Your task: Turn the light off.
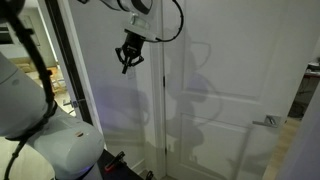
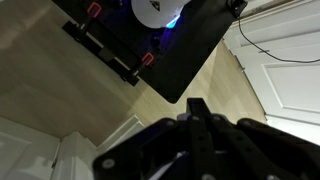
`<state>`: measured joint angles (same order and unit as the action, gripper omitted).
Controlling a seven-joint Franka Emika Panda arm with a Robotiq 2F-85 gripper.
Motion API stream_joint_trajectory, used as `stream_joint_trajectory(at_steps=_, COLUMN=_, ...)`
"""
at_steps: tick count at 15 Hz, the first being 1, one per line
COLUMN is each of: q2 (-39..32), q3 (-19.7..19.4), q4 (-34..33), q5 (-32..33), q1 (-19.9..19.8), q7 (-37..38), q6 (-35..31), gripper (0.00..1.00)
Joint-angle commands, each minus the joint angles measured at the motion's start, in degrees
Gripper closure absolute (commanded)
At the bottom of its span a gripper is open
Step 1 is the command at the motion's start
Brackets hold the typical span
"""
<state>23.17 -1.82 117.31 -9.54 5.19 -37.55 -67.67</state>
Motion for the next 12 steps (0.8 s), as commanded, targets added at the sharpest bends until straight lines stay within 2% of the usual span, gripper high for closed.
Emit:
stream_joint_trajectory(at_steps=1, q2=8.7, q3=-3.1, q4=2.9, q5=1.3, q1=-0.8, q7=-1.9, q6=3.1, gripper=0.73)
stream_joint_trajectory(at_steps=2, q2=10.1, q3=-4.4, q4=2.8, q5=1.3, q1=-1.0, q7=-2.2, q6=4.0, gripper=0.68)
stream_joint_trajectory(at_steps=7, q2=16.4, q3=-8.4, q4=4.7, q5=1.1, q1=-1.2, q7=-2.3, q6=2.8, gripper=0.28)
stream_joint_trajectory(at_steps=11, q2=20.6, q3=-9.2, q4=7.3, q5=1.2, q1=-1.0, q7=-2.3, q6=0.1, gripper=0.00)
stream_joint_trajectory(at_steps=12, q2=21.2, q3=-9.3, q4=7.9, q5=1.4, q1=-0.9, q7=-2.4, q6=-0.4, gripper=0.00)
